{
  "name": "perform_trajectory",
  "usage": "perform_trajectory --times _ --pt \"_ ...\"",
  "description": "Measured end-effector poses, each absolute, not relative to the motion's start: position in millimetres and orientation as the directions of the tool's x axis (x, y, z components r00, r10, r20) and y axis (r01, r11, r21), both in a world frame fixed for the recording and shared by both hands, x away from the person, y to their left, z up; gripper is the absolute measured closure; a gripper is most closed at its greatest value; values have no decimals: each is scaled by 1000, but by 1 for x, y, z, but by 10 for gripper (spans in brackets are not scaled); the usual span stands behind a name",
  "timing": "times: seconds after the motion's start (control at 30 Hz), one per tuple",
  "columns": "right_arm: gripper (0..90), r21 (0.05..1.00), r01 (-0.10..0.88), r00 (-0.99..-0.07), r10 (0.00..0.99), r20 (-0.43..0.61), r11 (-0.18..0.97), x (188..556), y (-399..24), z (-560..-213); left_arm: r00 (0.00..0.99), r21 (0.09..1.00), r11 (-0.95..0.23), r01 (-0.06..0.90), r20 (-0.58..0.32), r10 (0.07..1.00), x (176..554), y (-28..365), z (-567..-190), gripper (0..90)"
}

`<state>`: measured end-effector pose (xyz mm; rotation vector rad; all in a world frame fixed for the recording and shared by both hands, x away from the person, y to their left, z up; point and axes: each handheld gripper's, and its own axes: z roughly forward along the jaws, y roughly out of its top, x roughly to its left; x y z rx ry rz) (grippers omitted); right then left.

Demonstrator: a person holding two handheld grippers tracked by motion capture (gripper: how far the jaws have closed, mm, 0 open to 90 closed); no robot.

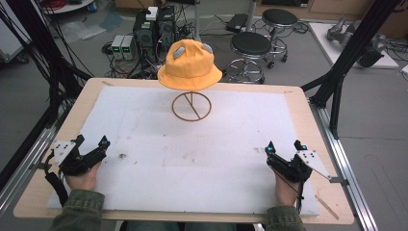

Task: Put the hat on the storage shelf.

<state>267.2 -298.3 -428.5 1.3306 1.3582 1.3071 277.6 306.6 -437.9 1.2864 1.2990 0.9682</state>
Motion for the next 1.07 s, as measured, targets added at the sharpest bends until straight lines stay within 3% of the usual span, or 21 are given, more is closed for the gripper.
perform_trajectory --times 1.07 --pt "50 982 165 -124 986 113 -91 268 -296 -429 93 981 115 156 -130 987 274 308 -439 160"
